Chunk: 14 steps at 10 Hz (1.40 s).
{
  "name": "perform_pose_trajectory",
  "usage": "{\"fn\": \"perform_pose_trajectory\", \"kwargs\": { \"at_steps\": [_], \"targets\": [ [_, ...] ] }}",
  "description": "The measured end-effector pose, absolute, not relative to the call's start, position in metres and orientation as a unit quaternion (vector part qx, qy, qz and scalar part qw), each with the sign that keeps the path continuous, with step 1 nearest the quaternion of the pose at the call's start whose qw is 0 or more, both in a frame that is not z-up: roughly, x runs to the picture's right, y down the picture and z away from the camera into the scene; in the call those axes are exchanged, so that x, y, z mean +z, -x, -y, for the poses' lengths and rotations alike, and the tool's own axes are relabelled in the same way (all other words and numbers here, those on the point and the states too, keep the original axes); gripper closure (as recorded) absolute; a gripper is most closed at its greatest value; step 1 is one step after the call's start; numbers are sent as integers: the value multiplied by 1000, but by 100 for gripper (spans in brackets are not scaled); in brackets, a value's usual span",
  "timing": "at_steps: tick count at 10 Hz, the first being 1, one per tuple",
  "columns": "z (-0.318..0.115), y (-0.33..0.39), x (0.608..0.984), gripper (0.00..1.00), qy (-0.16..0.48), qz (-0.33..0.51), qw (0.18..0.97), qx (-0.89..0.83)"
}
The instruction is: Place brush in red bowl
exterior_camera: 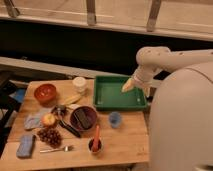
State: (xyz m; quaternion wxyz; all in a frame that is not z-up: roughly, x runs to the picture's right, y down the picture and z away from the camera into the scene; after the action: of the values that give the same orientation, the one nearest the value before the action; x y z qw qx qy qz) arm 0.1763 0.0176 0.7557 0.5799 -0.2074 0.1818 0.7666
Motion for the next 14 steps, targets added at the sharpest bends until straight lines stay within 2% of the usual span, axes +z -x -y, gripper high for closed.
{"fn": "perform_pose_trajectory", "kwargs": {
  "at_steps": [14],
  "targets": [
    [-16, -178, 753, 20, 202, -188, 588, 760]
  ]
}}
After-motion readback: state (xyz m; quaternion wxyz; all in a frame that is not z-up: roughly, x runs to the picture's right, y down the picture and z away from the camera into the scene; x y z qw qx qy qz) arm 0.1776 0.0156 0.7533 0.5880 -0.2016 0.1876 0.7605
